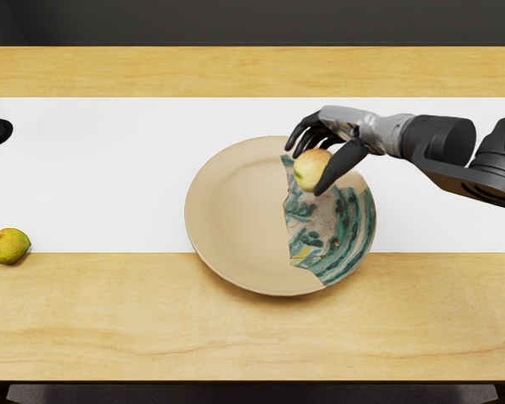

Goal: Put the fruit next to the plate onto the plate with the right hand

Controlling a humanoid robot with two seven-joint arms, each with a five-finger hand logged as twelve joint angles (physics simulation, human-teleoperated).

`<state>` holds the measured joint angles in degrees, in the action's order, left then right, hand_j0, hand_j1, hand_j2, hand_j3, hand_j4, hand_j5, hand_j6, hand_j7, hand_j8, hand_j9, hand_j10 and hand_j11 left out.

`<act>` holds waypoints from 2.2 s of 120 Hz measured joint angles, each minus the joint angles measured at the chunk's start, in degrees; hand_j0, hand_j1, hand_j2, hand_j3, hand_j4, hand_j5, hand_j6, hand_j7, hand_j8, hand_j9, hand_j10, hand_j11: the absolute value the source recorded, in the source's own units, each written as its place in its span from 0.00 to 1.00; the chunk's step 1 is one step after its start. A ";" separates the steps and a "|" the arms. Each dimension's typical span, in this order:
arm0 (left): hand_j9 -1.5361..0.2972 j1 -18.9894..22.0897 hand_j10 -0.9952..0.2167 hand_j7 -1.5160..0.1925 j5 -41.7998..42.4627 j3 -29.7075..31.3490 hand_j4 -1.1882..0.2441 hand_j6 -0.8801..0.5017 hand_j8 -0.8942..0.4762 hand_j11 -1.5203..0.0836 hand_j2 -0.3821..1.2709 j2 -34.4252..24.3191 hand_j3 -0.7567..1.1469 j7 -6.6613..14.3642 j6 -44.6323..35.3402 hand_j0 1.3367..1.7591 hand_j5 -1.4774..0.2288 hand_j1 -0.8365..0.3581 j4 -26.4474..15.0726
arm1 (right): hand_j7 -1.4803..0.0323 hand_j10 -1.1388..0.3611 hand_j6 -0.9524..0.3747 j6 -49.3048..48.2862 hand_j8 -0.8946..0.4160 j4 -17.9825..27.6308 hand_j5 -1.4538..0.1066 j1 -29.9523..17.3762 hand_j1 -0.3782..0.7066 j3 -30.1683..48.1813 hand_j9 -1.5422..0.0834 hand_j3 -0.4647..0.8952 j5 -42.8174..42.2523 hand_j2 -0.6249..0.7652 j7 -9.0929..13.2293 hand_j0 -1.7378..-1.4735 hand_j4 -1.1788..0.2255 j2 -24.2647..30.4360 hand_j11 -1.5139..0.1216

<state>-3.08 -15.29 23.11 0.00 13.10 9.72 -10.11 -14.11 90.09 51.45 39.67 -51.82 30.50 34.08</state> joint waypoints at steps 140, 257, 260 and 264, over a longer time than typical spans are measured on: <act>0.67 0.00 0.63 0.71 0.00 0.00 0.67 0.47 0.48 0.76 0.26 0.00 0.40 0.00 0.00 0.76 0.69 0.76 0.00 | 0.71 0.58 0.48 0.80 0.47 -2.81 0.67 -2.19 0.33 -4.35 0.70 0.34 -2.72 0.51 -0.11 0.30 0.62 -6.73 0.68; 0.67 0.00 0.63 0.71 -0.01 -0.02 0.67 0.47 0.48 0.76 0.26 0.00 0.40 0.00 0.01 0.76 0.69 0.76 0.00 | 0.94 0.73 0.68 -20.53 0.65 -14.48 0.89 -9.40 0.08 3.39 0.91 0.34 47.81 0.44 -0.15 0.30 0.81 20.01 0.89; 0.67 0.00 0.63 0.71 -0.01 -0.02 0.67 0.47 0.48 0.76 0.26 0.00 0.40 0.00 0.00 0.76 0.69 0.76 0.00 | 0.94 0.73 0.68 -20.62 0.65 -14.56 0.89 -9.70 0.08 3.37 0.91 0.34 48.16 0.44 -0.14 0.30 0.81 20.44 0.89; 0.67 0.00 0.63 0.71 -0.01 -0.02 0.67 0.47 0.48 0.76 0.26 0.00 0.40 -0.01 0.01 0.76 0.69 0.76 0.00 | 0.94 0.73 0.68 -20.70 0.65 -14.64 0.89 -10.01 0.08 3.35 0.91 0.34 48.52 0.44 -0.13 0.30 0.81 20.94 0.89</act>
<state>-3.08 -15.30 23.10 0.00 13.09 9.73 -10.10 -34.81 75.44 41.44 43.02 -3.30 30.38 55.01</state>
